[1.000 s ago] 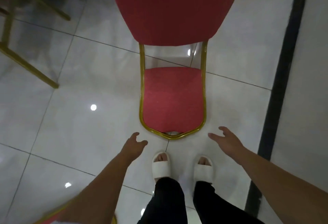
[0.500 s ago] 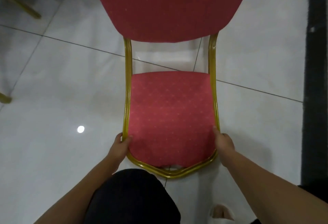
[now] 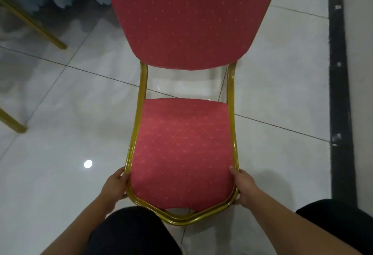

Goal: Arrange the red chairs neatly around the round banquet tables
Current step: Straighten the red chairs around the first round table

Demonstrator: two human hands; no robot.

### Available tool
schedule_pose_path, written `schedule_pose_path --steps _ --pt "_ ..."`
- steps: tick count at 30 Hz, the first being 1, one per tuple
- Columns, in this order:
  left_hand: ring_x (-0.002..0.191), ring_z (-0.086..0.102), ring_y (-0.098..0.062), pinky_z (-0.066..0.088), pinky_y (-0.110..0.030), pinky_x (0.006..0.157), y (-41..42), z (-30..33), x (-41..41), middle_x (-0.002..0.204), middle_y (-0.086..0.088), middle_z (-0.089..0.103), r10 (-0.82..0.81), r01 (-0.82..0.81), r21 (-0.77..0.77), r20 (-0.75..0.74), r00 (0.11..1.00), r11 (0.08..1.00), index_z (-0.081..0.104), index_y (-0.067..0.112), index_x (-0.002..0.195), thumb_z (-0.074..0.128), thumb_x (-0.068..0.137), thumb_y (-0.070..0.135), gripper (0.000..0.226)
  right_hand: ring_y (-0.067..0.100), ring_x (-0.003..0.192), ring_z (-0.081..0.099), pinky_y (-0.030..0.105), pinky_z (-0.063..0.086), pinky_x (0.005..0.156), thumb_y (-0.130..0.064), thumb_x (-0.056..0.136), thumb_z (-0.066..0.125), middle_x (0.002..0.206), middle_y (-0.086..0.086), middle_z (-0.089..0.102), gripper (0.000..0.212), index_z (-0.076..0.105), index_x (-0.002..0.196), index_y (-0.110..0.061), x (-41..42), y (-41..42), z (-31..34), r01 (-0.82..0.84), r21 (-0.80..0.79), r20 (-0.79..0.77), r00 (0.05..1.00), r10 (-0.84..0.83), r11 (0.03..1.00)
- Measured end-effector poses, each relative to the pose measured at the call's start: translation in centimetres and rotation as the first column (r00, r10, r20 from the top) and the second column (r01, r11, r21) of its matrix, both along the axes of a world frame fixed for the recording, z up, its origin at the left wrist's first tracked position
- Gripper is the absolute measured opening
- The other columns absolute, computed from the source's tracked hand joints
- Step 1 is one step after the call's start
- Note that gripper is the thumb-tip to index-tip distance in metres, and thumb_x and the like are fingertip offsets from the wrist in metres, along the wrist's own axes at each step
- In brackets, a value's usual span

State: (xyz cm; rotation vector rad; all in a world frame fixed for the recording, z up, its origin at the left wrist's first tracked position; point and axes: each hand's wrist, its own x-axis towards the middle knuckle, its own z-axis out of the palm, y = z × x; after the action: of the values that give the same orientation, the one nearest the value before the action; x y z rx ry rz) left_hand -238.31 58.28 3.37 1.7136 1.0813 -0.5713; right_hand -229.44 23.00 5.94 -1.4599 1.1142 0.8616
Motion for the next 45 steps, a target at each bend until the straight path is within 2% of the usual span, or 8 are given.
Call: schedule_pose_path --steps 5,18,23,27,31,35,41,45 --pt "0.082 0.069 -0.025 0.06 -0.036 0.06 1.0 12.0 -1.6 0.087 -0.012 0.071 0.077 -0.077 -0.003 0.063 0.995 0.997 0.063 0.018 0.127 0.042 0.105 0.027 0.031 0.024 0.08 0.058 0.039 0.046 0.057 -0.033 0.103 0.049 0.093 0.003 0.061 0.033 0.052 0.132 -0.019 1.1 0.9 10.0 -0.111 -0.054 0.013 0.994 0.112 0.992" --pt "0.088 0.068 -0.023 0.056 -0.029 0.057 4.1 52.2 -1.3 0.102 -0.01 0.072 0.422 -0.397 -0.197 0.104 0.901 0.896 0.052 0.04 0.128 0.046 0.104 0.037 0.025 0.031 0.092 0.067 0.041 0.057 0.074 -0.017 0.095 0.059 0.105 0.012 0.07 0.02 0.06 0.115 -0.017 8.7 6.1 49.2 -0.414 -0.075 0.098 0.902 0.42 0.907" --pt "0.07 0.054 -0.017 0.051 -0.031 0.065 5.8 61.4 3.0 0.075 0.0 0.057 0.48 -0.43 -0.263 0.166 0.862 0.864 0.07 0.024 0.114 0.048 0.101 0.029 0.026 0.021 0.076 0.056 0.032 0.047 0.063 -0.011 0.093 0.059 0.092 0.009 0.061 0.024 0.058 0.114 -0.023 15.3 9.6 60.0 -0.364 -0.112 0.208 0.901 0.38 0.925" --pt "0.089 0.061 -0.023 0.057 -0.043 0.08 6.6 65.7 7.2 0.098 -0.007 0.059 0.547 -0.464 -0.347 0.197 0.813 0.815 0.062 0.019 0.12 0.049 0.099 0.043 0.035 0.023 0.089 0.049 0.037 0.05 0.072 -0.023 0.093 0.057 0.1 0.008 0.052 0.021 0.054 0.111 -0.015 19.8 12.8 66.9 -0.364 -0.215 0.326 0.848 0.418 0.906" --pt "0.134 0.038 -0.032 0.042 -0.058 0.104 7.0 68.8 11.8 0.149 -0.005 0.035 0.596 -0.523 -0.336 0.165 0.786 0.783 0.039 0.026 0.144 0.044 0.092 0.068 0.067 0.028 0.118 0.049 0.041 0.039 0.103 -0.046 0.097 0.05 0.132 0.003 0.055 0.034 0.057 0.125 -0.027 23.4 14.7 70.8 -0.612 -0.445 0.496 0.439 0.749 0.653" --pt "0.146 0.023 -0.031 0.021 -0.053 0.117 7.2 71.7 16.0 0.16 -0.008 0.025 0.561 -0.532 -0.181 0.215 0.799 0.827 0.028 0.025 0.152 0.032 0.099 0.062 0.065 0.029 0.125 0.048 0.046 0.041 0.099 -0.06 0.094 0.049 0.128 -0.002 0.054 0.053 0.043 0.14 -0.034 26.4 15.9 71.9 -0.678 -0.628 0.421 0.118 0.899 0.383" --pt "0.117 0.052 -0.035 0.041 -0.047 0.1 5.6 74.5 20.8 0.135 -0.024 0.054 0.446 -0.503 0.128 0.316 0.838 0.855 0.058 0.001 0.123 0.043 0.101 0.029 0.039 0.014 0.114 0.053 0.036 0.042 0.098 -0.055 0.097 0.048 0.119 -0.009 0.058 0.04 0.057 0.128 -0.032 31.7 13.0 72.3 -0.789 -0.499 0.524 0.054 0.85 0.357" --pt "0.106 0.058 -0.021 0.046 -0.037 0.087 1.2 77.9 26.7 0.123 -0.005 0.06 0.124 -0.235 0.324 0.329 0.936 0.916 0.06 0.024 0.129 0.056 0.094 0.035 0.037 0.014 0.132 0.044 0.03 0.035 0.104 -0.052 0.094 0.056 0.146 -0.005 0.047 0.055 0.049 0.142 -0.026 34.4 7.7 69.8 -0.807 -0.422 0.512 0.163 0.843 0.413"
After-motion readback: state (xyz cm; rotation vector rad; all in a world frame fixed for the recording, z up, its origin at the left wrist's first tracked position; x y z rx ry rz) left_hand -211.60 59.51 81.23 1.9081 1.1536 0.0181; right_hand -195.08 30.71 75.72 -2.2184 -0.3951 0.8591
